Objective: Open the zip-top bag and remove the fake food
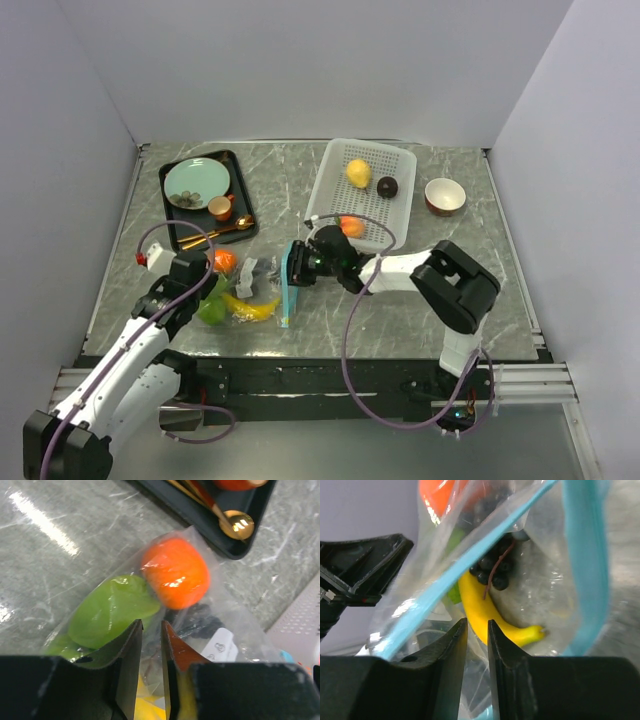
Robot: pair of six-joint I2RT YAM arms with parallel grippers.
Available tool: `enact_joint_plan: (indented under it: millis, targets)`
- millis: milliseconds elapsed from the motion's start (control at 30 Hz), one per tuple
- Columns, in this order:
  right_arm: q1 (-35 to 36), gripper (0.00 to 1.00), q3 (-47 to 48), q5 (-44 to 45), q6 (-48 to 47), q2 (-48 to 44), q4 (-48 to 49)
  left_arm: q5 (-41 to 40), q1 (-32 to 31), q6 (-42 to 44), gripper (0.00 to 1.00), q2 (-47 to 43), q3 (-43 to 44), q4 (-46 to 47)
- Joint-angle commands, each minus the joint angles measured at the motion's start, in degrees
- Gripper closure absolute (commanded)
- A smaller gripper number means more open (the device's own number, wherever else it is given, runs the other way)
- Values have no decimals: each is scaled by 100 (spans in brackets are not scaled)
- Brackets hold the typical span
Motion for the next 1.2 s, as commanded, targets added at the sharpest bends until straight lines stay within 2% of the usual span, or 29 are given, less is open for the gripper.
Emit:
enact_joint_plan:
  millis: [0, 133, 400, 633, 733, 1033, 1167]
  targets:
    - [258, 66, 414, 45, 118, 319, 281, -90, 63, -180, 73, 107, -171, 91]
    - [399, 61, 555, 142, 100, 548, 395, 34, 81, -223, 74, 204, -355, 258]
    - [601, 61, 836, 414, 100, 900, 439, 297, 81, -250, 81, 142, -777, 636]
    - [733, 63, 1284, 809, 3, 1198, 36, 377, 81, -232, 82, 90, -892, 689]
    - [795, 64, 1355, 1090, -84, 1216, -281, 359, 81, -197, 82, 63, -865, 654]
    - [813, 74, 1504, 1214, -111, 1410, -369, 421, 81, -180, 82, 28, -892, 689]
    - [821, 83, 1478, 1328, -181, 1340, -422, 394, 81, -180, 82, 2, -883, 672]
